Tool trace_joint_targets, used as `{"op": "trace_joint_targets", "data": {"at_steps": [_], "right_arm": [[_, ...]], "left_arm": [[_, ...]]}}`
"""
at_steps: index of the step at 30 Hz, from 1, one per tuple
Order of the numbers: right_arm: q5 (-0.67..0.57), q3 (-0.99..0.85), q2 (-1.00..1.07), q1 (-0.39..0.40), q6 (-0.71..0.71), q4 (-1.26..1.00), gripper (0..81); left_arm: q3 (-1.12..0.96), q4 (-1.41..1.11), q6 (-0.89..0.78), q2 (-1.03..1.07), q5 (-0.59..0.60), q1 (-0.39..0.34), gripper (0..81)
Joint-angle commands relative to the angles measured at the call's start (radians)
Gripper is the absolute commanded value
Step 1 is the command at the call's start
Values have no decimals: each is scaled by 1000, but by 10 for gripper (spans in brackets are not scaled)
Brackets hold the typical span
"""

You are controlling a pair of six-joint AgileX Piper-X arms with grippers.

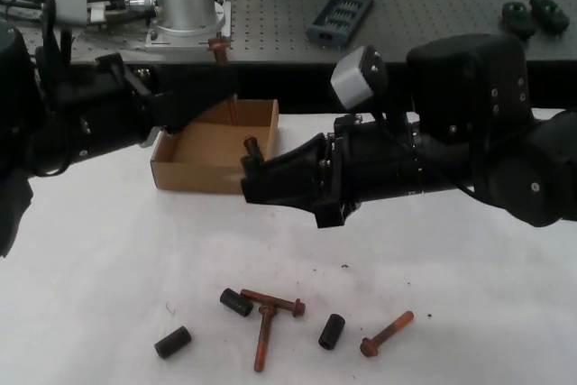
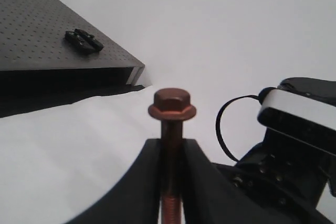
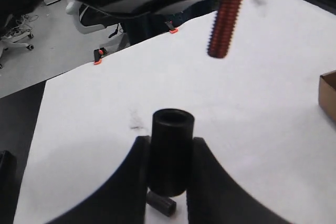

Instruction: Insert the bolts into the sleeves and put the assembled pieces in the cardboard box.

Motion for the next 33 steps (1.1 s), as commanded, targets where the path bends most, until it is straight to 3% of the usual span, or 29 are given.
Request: {"op": "trace_joint_targets", "data": {"at_steps": [1, 6, 11, 19, 33], "right_arm": [[-28, -4, 7, -16, 8, -24, 54], [-120, 5, 21, -73, 27, -32, 54], [-144, 93, 21, -89, 95, -218, 54], [-97, 247, 21, -92, 203, -464, 54], [-35, 278, 23, -92, 203, -473, 54]], "left_arm": [[-3, 40, 84, 12, -19, -17, 6], [-3, 72, 157, 26, -87, -88, 6], [-3, 72, 182, 46, -121, -147, 6], [-3, 72, 180, 73, -144, -148, 6], [-3, 31, 95, 73, -159, -148, 6]]}}
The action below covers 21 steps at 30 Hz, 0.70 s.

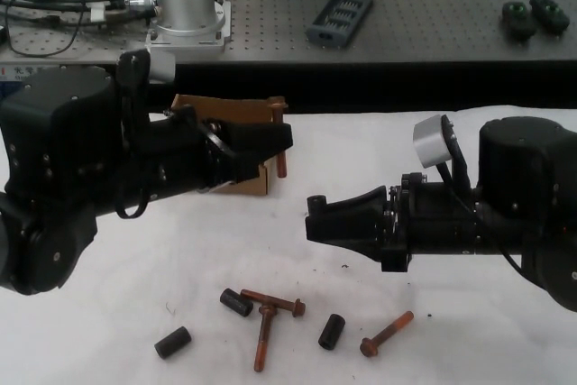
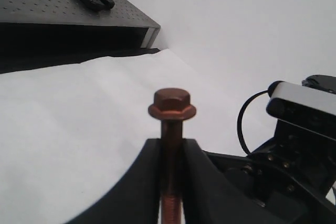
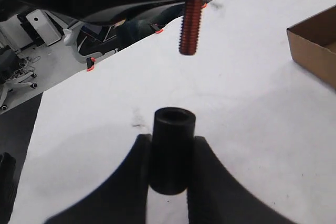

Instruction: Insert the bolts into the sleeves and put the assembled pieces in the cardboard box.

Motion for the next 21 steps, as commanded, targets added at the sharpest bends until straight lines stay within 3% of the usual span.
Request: {"op": "trace_joint_targets", "data": {"at_steps": [1, 9, 21], "right_arm": [[34, -1, -5, -5, 32, -40, 54], [32, -1, -5, -5, 32, -40, 54], [-5, -1, -5, -2, 32, -40, 54]], "left_arm": [[-5, -76, -58, -3, 11, -3, 6], [-5, -102, -101, -3, 149, -3, 6], [-5, -95, -104, 14, 157, -3, 6]]}}
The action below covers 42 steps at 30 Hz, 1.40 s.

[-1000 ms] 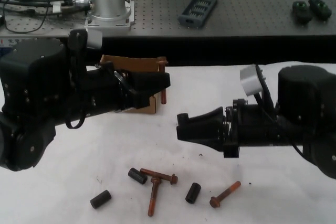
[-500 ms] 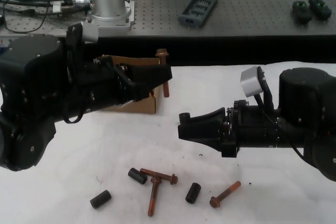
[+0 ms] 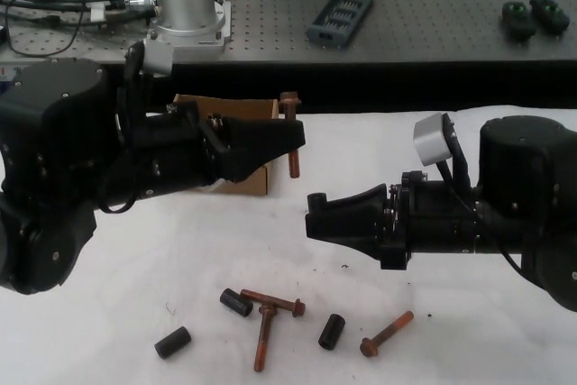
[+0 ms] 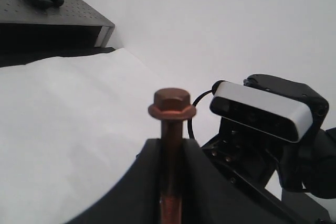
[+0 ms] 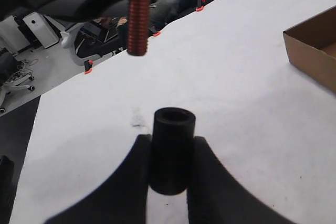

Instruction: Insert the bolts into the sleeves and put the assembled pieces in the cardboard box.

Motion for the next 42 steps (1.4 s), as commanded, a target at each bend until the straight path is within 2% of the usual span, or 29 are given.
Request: {"op": "trace_joint_targets", "data": {"at_steps": [1, 17, 25, 42], "right_arm": [[-11, -1, -5, -2, 22, -30, 54], [-39, -1, -5, -2, 22, -22, 54], [-58, -1, -5, 44, 19, -15, 54], [-35, -10, -5, 45, 19, -31, 54]], "left_arm": [[-5, -14, -5, 22, 12, -3, 6], [-5, -30, -28, 44, 90, -3, 6], [-5, -46, -30, 44, 104, -3, 6], [-5, -46, -32, 44, 111, -3, 6]]}}
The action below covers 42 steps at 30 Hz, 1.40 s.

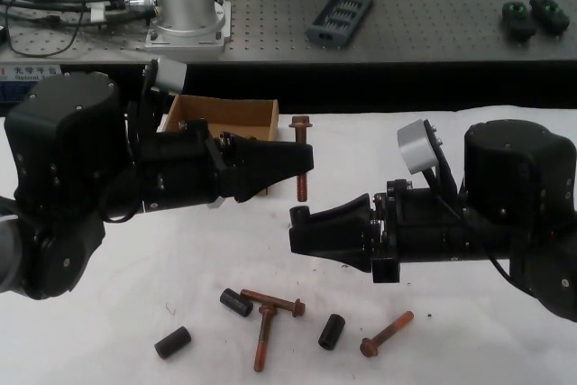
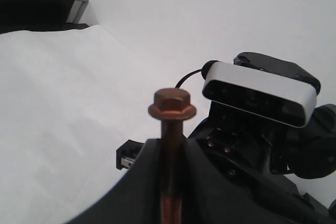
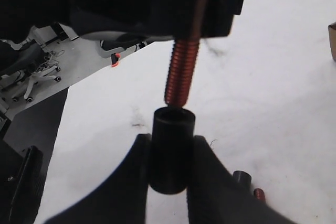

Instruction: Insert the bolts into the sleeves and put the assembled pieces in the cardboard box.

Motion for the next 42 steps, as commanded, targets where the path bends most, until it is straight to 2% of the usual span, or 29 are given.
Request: {"op": "trace_joint_targets", "data": {"at_steps": [1, 18, 30, 42], "right_arm": [[5, -12, -5, 0, 5, -26, 54], [5, -33, -8, -3, 11, -26, 54], [-3, -33, -10, -34, 162, -193, 54], [-3, -30, -10, -34, 162, -179, 54]], "left_arm": [[-5, -23, -10, -4, 7, -3, 6], [-5, -13, -23, -4, 6, -3, 6], [-5, -8, -23, -4, 6, -3, 6], [-5, 9, 16, -4, 6, -3, 6]]}}
